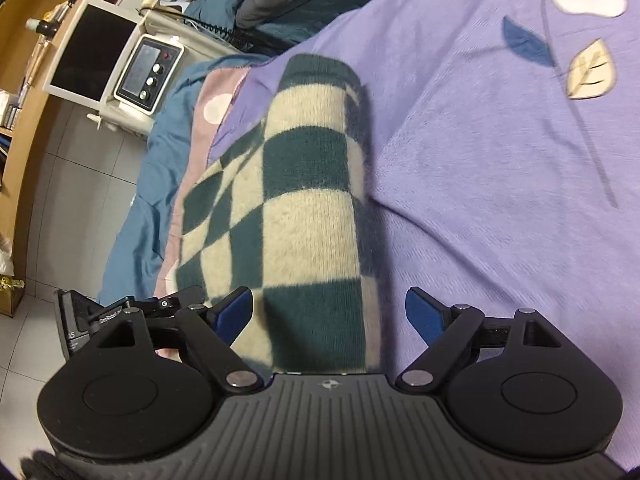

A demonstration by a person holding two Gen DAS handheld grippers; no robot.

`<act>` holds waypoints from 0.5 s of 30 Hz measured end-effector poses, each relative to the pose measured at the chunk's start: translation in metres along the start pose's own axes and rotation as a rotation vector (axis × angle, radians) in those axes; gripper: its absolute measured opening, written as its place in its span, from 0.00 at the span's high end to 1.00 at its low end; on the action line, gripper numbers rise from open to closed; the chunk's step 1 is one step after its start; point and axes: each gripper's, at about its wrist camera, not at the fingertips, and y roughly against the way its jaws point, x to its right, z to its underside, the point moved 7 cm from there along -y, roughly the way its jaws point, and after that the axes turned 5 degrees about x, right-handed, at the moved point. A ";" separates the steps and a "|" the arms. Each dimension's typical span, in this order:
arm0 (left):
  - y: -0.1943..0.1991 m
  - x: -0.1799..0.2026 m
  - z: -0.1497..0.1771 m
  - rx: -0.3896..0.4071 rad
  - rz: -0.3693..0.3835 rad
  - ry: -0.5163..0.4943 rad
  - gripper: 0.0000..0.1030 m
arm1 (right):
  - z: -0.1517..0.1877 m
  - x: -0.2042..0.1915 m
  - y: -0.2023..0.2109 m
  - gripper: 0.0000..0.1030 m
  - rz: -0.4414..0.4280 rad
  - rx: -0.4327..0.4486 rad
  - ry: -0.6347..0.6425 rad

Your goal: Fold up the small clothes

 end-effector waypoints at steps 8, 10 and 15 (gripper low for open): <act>-0.027 0.014 -0.020 0.006 0.071 0.007 0.00 | -0.015 -0.015 -0.041 0.17 -0.064 0.012 -0.065; -0.032 0.020 -0.021 0.013 0.054 -0.023 0.00 | -0.019 -0.019 -0.049 0.22 -0.054 0.023 -0.056; -0.037 0.044 -0.013 0.019 -0.002 -0.137 0.00 | -0.019 -0.022 -0.052 0.46 0.006 0.033 -0.045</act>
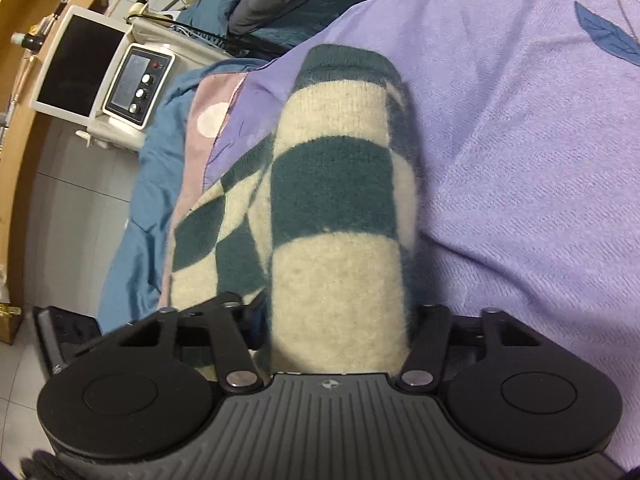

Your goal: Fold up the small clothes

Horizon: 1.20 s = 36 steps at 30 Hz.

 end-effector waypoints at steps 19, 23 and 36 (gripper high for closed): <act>0.064 0.144 0.158 -0.191 0.170 -0.157 0.03 | 0.119 0.019 0.219 0.57 0.087 0.106 0.125; 0.034 0.206 0.166 -0.235 0.238 -0.208 0.03 | 0.111 0.050 0.275 0.57 0.136 0.220 0.101; -0.064 0.546 0.108 -0.041 0.500 -0.608 0.04 | -0.074 0.162 0.499 0.57 0.214 0.680 0.161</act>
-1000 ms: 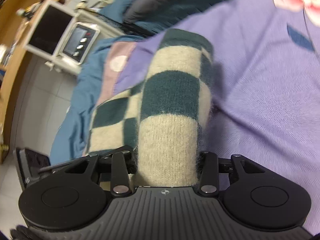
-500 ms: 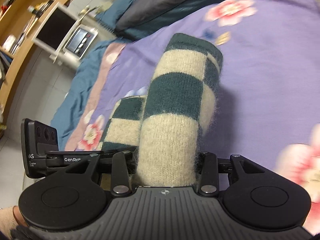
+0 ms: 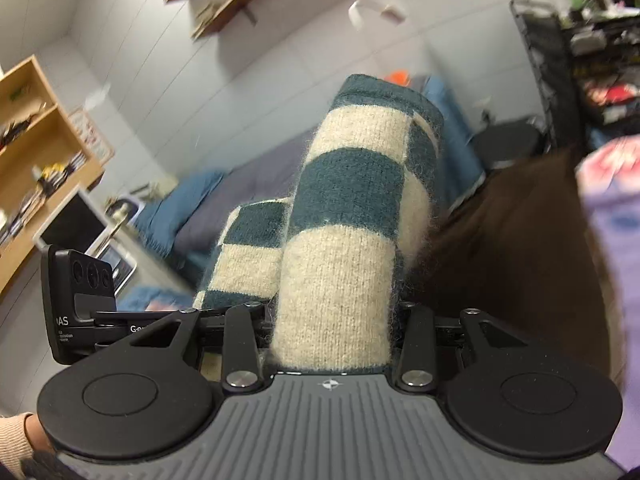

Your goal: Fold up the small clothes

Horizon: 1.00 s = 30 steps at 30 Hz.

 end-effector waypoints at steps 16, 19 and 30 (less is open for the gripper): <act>-0.093 -0.025 0.046 -0.119 -0.094 0.110 0.00 | 0.028 0.163 -0.026 0.34 0.107 -0.055 -0.274; -0.085 -0.035 0.042 -0.147 -0.110 0.130 0.00 | 0.025 0.160 -0.026 0.30 0.123 -0.066 -0.268; -0.028 -0.071 0.051 -0.205 -0.328 0.059 0.00 | 0.035 0.128 0.041 0.14 0.418 -0.081 -0.159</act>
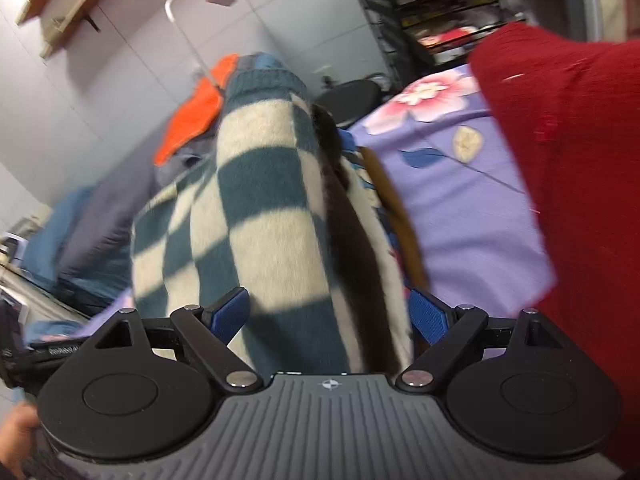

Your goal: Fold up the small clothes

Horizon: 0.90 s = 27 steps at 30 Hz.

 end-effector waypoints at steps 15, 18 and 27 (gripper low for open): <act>0.092 0.108 -0.007 0.167 -0.258 -0.452 0.00 | 0.034 -0.111 0.039 0.02 0.248 -0.081 0.392; 0.096 0.114 -0.018 0.158 -0.241 -0.423 0.00 | 0.021 -0.121 0.042 0.00 0.301 -0.066 0.455; 0.063 0.109 -0.009 -0.065 -0.215 -0.416 0.00 | 0.009 -0.109 0.015 0.00 0.407 -0.234 0.587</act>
